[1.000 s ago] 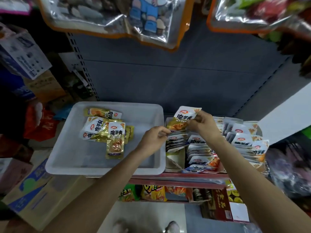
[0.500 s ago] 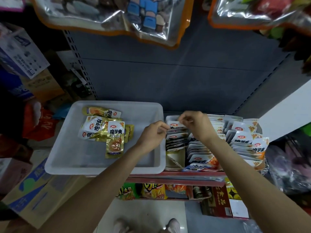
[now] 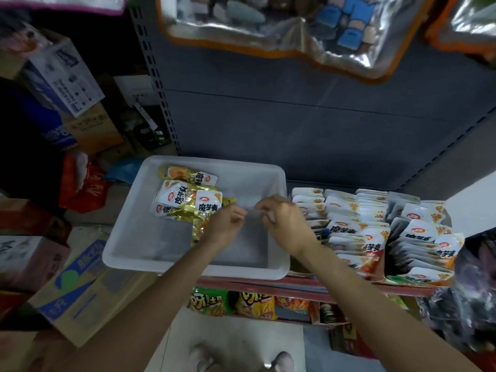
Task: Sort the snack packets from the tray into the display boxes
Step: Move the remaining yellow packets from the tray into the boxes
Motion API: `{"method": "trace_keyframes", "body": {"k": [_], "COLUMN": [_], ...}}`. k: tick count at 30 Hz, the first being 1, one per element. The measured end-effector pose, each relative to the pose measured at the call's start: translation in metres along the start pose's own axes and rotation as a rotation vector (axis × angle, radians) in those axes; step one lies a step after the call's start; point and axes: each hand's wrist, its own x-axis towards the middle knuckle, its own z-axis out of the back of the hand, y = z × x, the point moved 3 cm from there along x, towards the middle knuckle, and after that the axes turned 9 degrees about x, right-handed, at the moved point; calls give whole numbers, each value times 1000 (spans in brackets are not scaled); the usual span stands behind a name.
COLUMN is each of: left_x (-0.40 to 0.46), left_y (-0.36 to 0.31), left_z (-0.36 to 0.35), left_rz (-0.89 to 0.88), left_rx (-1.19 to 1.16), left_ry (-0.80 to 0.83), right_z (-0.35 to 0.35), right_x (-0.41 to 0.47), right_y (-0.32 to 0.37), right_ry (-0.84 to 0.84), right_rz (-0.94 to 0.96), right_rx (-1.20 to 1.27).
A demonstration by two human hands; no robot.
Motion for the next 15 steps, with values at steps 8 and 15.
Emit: {"method": "trace_keyframes", "body": {"k": [8,15], "left_x": [12,17], "left_y": [89,109], "left_z": [38,40], "left_rz": [341,406], "left_rx": [58,22], "left_ry": [4,112], "right_z": [-105,-146], "right_x": [33,50], "right_y": [11,5], "right_ry": [360,63], "right_rz": [-393,-673], "right_rx": [243,797]}}
